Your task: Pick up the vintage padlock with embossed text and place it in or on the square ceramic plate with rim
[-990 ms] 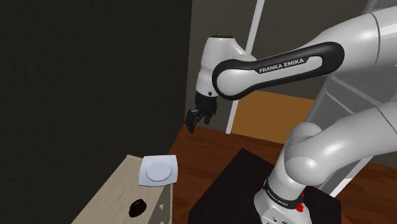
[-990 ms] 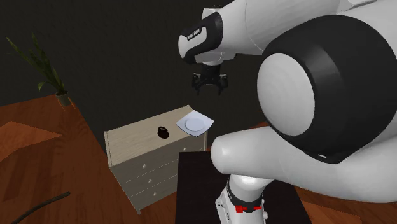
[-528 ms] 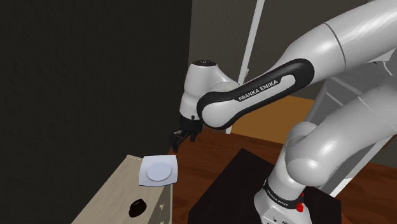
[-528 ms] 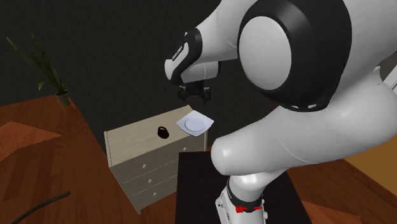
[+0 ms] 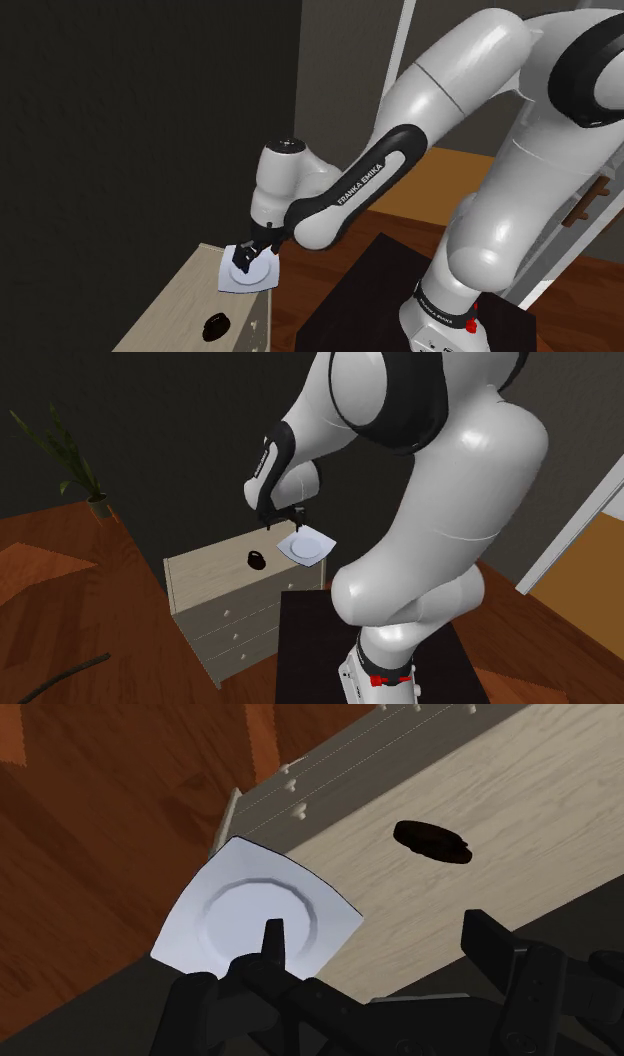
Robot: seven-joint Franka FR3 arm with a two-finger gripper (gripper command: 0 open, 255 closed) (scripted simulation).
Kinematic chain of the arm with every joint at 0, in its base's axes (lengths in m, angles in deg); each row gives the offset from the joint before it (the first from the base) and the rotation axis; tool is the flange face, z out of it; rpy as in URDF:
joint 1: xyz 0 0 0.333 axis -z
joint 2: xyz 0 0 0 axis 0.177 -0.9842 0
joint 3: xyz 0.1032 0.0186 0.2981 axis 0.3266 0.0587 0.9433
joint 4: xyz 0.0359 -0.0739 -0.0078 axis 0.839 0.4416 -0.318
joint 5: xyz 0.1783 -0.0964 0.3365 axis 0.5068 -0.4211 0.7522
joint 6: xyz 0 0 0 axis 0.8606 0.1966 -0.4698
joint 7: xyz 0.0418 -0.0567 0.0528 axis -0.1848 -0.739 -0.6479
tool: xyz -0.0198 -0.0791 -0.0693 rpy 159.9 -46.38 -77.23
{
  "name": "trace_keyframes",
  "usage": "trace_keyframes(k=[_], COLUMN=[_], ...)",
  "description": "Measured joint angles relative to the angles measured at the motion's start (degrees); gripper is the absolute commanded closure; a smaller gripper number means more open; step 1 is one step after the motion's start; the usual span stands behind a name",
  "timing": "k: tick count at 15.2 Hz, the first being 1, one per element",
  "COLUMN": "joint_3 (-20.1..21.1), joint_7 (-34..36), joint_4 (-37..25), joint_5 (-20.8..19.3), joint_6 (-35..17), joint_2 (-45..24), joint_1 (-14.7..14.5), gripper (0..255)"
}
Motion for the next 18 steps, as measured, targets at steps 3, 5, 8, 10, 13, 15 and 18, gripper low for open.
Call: trace_keyframes(k=[3,5,8,10,13,15,18], joint_3=[1.84,1.0,-3.59,-7.66,-11.67,-13.41,-15.57], joint_7=[9.16,15.96,26.45,32.28,37.08,38.88,40.53], joint_4=[-2.56,-4.85,-9.79,-13.43,-17.57,-18.56,-20.43], joint_5=[-9.62,-17.05,-28.69,-34.66,-39.07,-40.7,-42.4], joint_6=[-5.33,-7.24,-9.82,-11.38,-12.84,-13.8,-14.96], joint_2=[-8.15,-12.7,-20.75,-25.85,-31.01,-32.79,-35.6], joint_1=[1.17,0.13,-4.6,-9.13,-13.89,-15.73,-17.69], gripper=[0,0,0,0,0,0,0])
